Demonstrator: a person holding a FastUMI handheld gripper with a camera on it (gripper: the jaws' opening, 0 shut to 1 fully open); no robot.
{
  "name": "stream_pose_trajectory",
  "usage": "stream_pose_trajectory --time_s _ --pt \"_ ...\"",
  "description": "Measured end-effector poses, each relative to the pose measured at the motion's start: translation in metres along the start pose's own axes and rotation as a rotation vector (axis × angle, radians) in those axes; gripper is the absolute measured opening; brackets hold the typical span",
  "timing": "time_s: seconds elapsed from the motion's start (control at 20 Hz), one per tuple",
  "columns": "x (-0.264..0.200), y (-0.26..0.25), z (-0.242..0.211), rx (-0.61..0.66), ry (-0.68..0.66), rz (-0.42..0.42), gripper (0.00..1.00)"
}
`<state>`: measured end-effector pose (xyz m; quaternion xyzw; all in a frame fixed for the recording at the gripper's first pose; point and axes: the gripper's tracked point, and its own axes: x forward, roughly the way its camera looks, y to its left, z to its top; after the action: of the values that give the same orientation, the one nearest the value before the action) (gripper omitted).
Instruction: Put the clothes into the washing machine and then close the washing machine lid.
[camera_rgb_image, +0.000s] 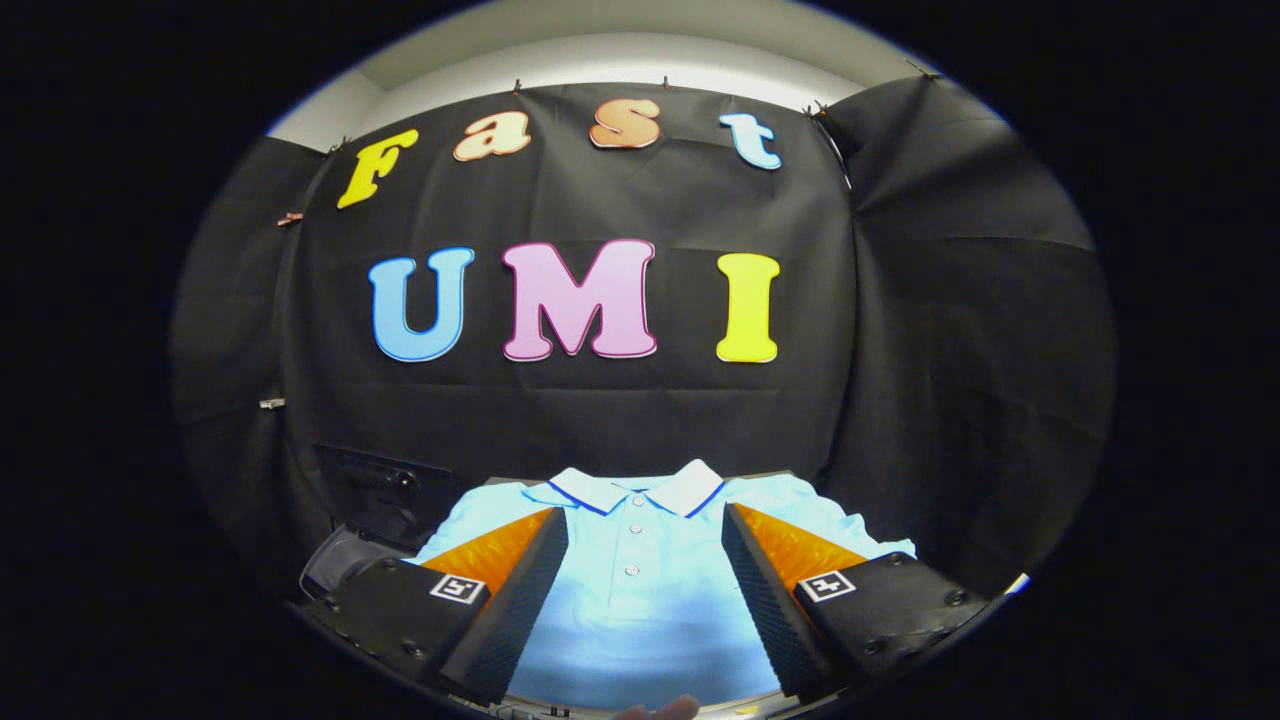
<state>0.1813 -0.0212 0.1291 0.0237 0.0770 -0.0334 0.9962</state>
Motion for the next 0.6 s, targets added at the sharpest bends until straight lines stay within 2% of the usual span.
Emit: stream_pose_trajectory --time_s 0.3,0.45,0.6 --pt "0.051 -0.002 -0.036 -0.006 0.242 -0.029 0.98" --pt "0.071 0.008 -0.053 0.001 0.324 -0.004 0.99" --pt "0.086 0.003 -0.069 -0.047 0.399 -0.038 0.99"
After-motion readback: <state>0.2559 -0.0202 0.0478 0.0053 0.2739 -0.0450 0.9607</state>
